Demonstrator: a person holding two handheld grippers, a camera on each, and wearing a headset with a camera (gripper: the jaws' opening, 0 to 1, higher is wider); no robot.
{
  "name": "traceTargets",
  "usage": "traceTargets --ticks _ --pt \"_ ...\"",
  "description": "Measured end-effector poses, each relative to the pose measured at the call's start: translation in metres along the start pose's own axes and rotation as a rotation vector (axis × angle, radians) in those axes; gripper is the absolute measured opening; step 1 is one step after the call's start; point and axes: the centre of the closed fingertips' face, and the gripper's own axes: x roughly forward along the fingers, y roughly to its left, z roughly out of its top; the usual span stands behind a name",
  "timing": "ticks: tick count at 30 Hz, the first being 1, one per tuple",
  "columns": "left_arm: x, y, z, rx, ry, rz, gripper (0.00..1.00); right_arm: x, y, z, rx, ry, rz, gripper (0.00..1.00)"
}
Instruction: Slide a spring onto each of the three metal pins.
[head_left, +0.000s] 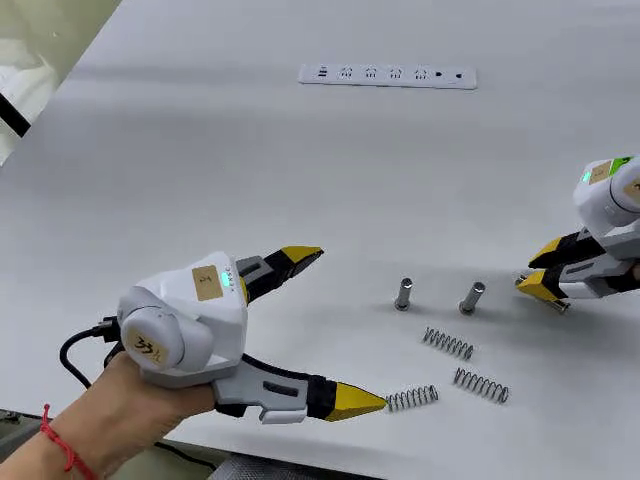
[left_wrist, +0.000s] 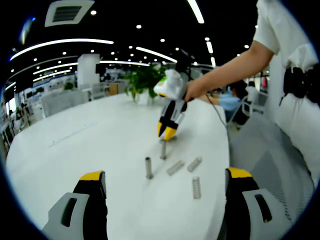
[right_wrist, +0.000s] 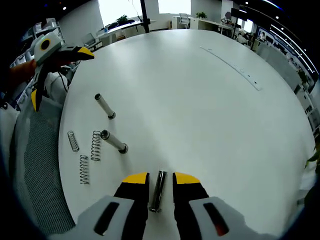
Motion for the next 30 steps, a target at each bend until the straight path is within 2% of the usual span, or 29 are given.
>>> traceTargets --ticks 17,22,30 --pt "0.001 0.001 -0.003 -0.016 -0.007 0.003 1.0 0.009 0.0 -0.005 0.029 0.061 0.024 0.16" --pt "0.001 0.001 -0.003 -0.019 -0.008 0.003 1.0 0.011 0.001 -0.008 0.013 0.085 0.02 0.15" --pt "0.002 0.001 -0.004 -0.021 -0.009 0.002 1.0 0.014 -0.005 -0.008 0.02 0.086 0.013 0.12"
